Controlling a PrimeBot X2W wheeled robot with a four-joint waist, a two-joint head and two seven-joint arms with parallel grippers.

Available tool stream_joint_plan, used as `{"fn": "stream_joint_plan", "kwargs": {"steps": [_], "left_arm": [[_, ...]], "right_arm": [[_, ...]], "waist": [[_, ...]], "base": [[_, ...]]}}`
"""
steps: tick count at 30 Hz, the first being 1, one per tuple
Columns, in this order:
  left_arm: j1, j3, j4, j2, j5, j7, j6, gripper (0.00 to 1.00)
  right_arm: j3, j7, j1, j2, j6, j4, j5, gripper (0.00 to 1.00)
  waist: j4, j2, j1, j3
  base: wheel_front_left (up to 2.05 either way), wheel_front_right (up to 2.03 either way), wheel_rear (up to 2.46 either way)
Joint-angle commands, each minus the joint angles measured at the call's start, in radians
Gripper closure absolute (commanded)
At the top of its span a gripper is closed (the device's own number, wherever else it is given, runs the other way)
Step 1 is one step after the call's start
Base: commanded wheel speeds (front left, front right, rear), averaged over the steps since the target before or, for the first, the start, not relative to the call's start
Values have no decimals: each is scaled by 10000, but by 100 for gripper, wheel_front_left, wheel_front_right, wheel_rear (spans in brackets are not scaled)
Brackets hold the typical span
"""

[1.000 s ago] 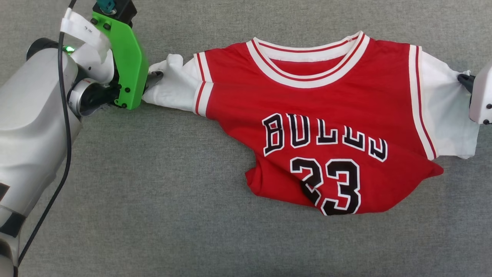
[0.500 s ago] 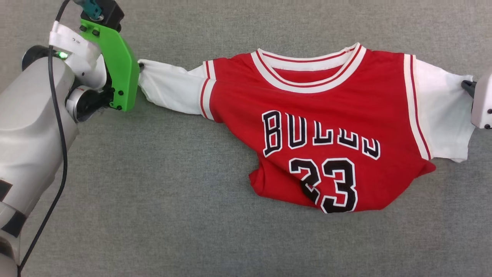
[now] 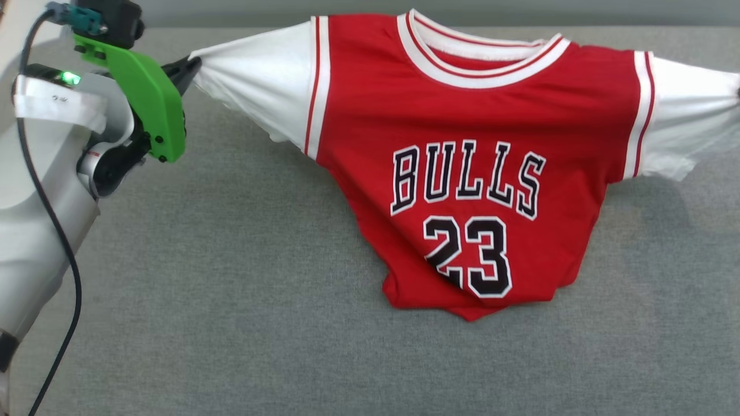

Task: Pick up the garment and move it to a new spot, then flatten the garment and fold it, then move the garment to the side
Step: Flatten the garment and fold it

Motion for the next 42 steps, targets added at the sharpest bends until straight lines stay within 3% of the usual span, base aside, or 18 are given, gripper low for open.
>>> {"fn": "stream_joint_plan", "kwargs": {"steps": [1, 5, 10, 25, 29, 36, 42], "left_arm": [[170, 88, -1, 220, 99, -252, -13, 100], [293, 247, -335, 462, 257, -964, 141, 100], [519, 519, -1314, 979, 432, -1662, 674, 100], [2280, 1720, -6228, 3477, 191, -2602, 3400, 100], [2635, 2009, -7187, 3988, -68, -2603, 3889, 100], [2457, 2562, -7875, 4481, -249, -2737, 4170, 100], [1319, 3110, -7672, 4704, -270, -2513, 3784, 100]], "right_arm": [[8, -165, 153, -200, -15, -144, 69, 100], [-37, -611, 205, -494, -15, -612, 153, 100], [-205, -1091, 334, -803, -15, -1193, 228, 100], [-998, -1795, 845, -1194, -15, -2910, 465, 100], [-1166, -1844, 792, -1212, -15, -3168, 513, 100], [-1285, -2062, 115, -1269, -15, -3140, 576, 100], [-1318, -2402, -1504, -938, -15, -2655, 694, 100]], "waist": [[177, 0, -1, -837], [215, 0, -1, -1352], [262, 0, -1, -1890], [214, 0, -1, -2565], [175, 0, -1, -2546], [36, 0, -1, -1819], [-154, 0, -1, -292]], "base": [[0, 0, 0], [0, 0, 0], [0, 0, 0], [0, 0, 0], [0, 0, 0], [0, 0, 0], [0, 0, 0]]}}
